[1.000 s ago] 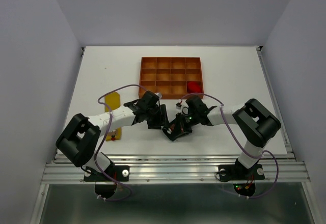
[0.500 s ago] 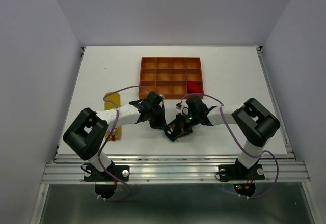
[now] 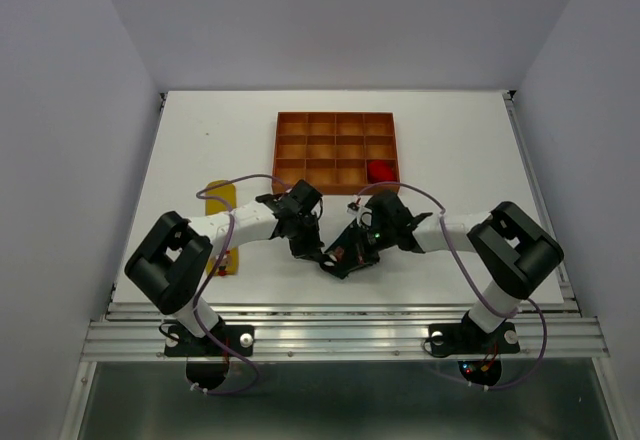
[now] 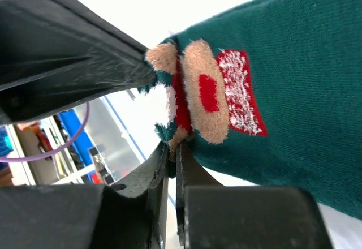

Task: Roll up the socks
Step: Roll the sock at the center of the board.

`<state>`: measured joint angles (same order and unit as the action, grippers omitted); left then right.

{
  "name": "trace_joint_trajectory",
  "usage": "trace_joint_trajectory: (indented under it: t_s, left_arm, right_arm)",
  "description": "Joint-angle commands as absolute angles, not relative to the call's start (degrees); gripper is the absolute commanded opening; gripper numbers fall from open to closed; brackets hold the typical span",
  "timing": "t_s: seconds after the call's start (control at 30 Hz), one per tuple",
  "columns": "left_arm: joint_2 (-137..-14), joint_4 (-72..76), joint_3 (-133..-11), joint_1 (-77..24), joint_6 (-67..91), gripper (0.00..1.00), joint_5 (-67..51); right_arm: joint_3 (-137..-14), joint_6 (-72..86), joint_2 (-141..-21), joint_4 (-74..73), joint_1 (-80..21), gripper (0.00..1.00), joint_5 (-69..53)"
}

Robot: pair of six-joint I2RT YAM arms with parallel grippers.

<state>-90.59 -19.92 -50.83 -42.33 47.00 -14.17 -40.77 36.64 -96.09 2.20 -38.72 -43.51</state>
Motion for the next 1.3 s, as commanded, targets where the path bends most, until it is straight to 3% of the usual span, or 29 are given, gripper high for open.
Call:
trace_joint_trajectory:
  t_s: [0.0, 0.3, 0.73, 0.83, 0.9, 1.03, 1.13, 1.27]
  left_arm:
    - [-88.3, -27.4, -51.0, -42.5, 49.6, 0.00, -10.7]
    - [-82.2, -29.5, -48.0, -42.5, 52.3, 0.00, -11.0]
    - [-87.1, -28.6, -53.0, -42.5, 56.2, 0.00, -5.2]
    - [-88.9, -28.5, -55.5, -42.5, 56.9, 0.00, -3.3]
    - [-90.8, -30.0, -57.0, -42.5, 56.9, 0.00, -1.9]
    - [-94.5, -32.2, -59.0, -42.5, 56.2, 0.00, -1.1]
    - [-96.5, -32.5, -60.4, -42.5, 55.9, 0.00, -1.1]
    - [-98.3, -33.7, -61.8, -42.5, 55.9, 0.00, -0.6]
  right_arm:
    - [-36.7, 41.0, -94.0, 9.7, -39.1, 0.01, -46.5]
    - [-34.0, 46.3, -93.3, 12.7, -41.1, 0.01, -48.8]
    - [-34.9, 54.6, -99.1, 12.7, -41.1, 0.01, -44.6]
    - [-35.7, 53.4, -99.8, 11.4, -41.1, 0.15, -42.1]
    - [-37.5, 51.3, -99.0, 7.8, -41.1, 0.19, -39.7]
    - [-41.8, 41.7, -94.3, -2.4, -41.1, 0.44, -32.5]
    - [-43.5, 37.1, -90.2, -6.2, -41.1, 0.50, -29.7]
    - [-44.6, 32.2, -86.4, -8.9, -42.7, 0.52, -27.1]
